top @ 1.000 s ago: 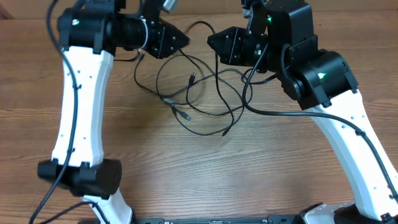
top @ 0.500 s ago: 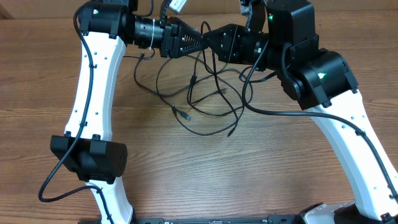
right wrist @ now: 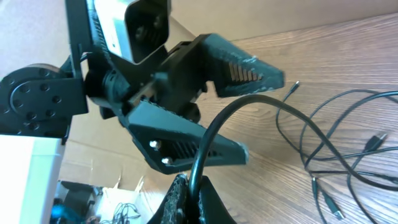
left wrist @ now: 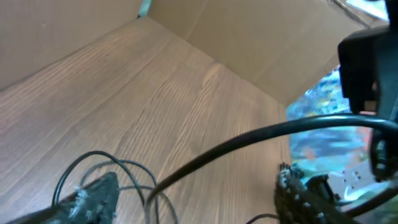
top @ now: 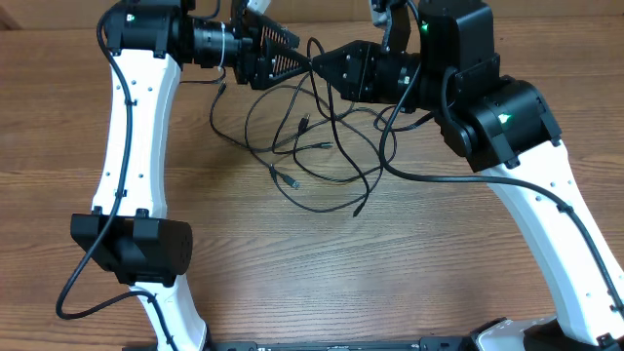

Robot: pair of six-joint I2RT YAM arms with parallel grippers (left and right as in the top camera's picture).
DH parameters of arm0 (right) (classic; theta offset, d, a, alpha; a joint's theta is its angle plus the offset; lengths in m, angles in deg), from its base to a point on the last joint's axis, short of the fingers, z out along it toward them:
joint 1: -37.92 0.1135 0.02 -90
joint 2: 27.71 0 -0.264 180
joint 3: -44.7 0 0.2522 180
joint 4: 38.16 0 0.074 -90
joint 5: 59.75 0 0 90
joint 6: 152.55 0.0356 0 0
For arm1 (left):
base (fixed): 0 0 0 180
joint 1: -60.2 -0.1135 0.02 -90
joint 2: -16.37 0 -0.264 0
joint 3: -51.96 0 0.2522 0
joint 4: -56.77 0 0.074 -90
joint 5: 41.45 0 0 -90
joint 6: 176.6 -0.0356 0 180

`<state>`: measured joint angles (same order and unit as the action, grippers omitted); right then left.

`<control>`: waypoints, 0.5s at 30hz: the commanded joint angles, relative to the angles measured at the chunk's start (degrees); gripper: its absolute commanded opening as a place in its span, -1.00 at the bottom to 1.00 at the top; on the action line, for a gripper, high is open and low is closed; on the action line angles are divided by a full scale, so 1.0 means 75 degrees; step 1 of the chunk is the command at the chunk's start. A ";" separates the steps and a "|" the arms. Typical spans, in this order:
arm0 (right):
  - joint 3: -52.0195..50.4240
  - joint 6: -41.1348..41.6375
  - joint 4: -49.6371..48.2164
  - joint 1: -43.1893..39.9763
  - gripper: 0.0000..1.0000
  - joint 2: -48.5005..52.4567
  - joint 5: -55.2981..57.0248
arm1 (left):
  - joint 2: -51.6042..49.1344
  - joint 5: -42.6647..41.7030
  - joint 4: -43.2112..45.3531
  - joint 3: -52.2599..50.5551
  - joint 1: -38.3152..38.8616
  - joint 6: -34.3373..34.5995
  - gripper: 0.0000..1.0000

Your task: Untangle cables

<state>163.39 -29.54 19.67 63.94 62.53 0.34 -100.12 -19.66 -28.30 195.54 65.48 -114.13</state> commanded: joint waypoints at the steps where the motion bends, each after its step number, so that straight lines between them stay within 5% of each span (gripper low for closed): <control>1: 0.0015 0.0000 -0.0198 0.0020 -0.93 -0.0108 -0.0425 | -0.0055 0.0125 -0.0003 0.0009 0.0154 -0.0924 0.69; 7: 0.0015 0.0000 -0.0458 0.0020 -0.93 -0.0108 -0.0810 | -0.0055 0.0213 0.0000 -0.0038 0.0475 -0.1355 0.55; 10: 0.0015 0.0000 -0.0460 0.0020 -0.93 -0.0108 -0.0836 | -0.0055 0.0580 0.0000 -0.0041 0.0612 -0.1361 0.00; 13: 0.0015 -0.0003 -0.0434 0.0000 -0.93 -0.0108 -0.0828 | -0.0055 0.1026 0.0003 -0.0041 0.0650 -0.1294 -0.84; 15: 0.0015 -0.0006 -0.0405 -0.0099 -0.93 -0.0108 -0.0816 | -0.0055 0.1107 0.0012 -0.0038 0.0577 -0.1204 -0.92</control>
<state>163.39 -29.54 16.79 63.90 62.53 -4.89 -100.12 -14.43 -28.21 195.48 70.37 -122.59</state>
